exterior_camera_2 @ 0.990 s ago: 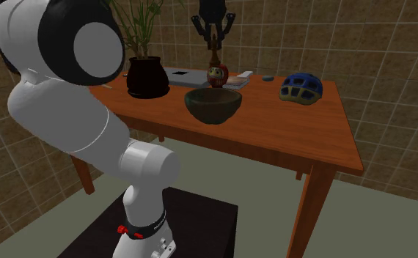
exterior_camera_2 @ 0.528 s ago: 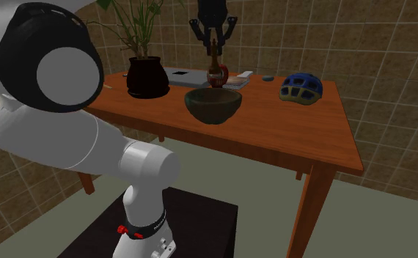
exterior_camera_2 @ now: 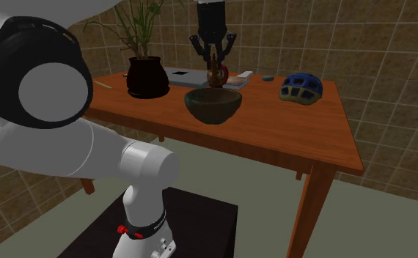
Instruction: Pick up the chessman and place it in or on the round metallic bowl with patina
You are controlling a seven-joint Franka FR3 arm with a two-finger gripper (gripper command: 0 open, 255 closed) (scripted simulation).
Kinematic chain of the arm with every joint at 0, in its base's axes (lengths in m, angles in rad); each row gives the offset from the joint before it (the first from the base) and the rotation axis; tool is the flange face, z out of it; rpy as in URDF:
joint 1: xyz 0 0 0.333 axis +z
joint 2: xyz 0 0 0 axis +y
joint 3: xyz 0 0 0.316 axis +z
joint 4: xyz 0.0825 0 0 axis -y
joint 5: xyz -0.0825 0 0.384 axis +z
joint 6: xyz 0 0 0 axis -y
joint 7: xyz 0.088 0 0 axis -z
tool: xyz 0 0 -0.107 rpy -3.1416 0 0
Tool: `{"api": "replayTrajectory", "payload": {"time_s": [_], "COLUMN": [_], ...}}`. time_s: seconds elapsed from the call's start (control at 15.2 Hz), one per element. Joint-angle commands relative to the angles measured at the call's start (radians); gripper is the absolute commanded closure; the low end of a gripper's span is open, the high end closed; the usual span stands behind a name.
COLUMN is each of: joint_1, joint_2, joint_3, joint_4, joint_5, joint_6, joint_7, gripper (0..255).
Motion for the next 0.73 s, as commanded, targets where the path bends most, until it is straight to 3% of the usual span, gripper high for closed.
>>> {"api": "replayTrajectory", "payload": {"time_s": [0.0, 0.26, 0.66], "joint_1": [-0.003, -0.006, -0.006], "joint_2": [-0.019, -0.046, -0.046], "joint_3": [-0.003, -0.007, -0.007], "joint_4": [-0.042, -0.108, -0.108], "joint_5": [-0.004, -0.009, -0.009], "joint_6": [0.024, 0.062, 0.062], "joint_7": [0.001, 0.004, 0.004], "gripper": [255, 255, 255]}}
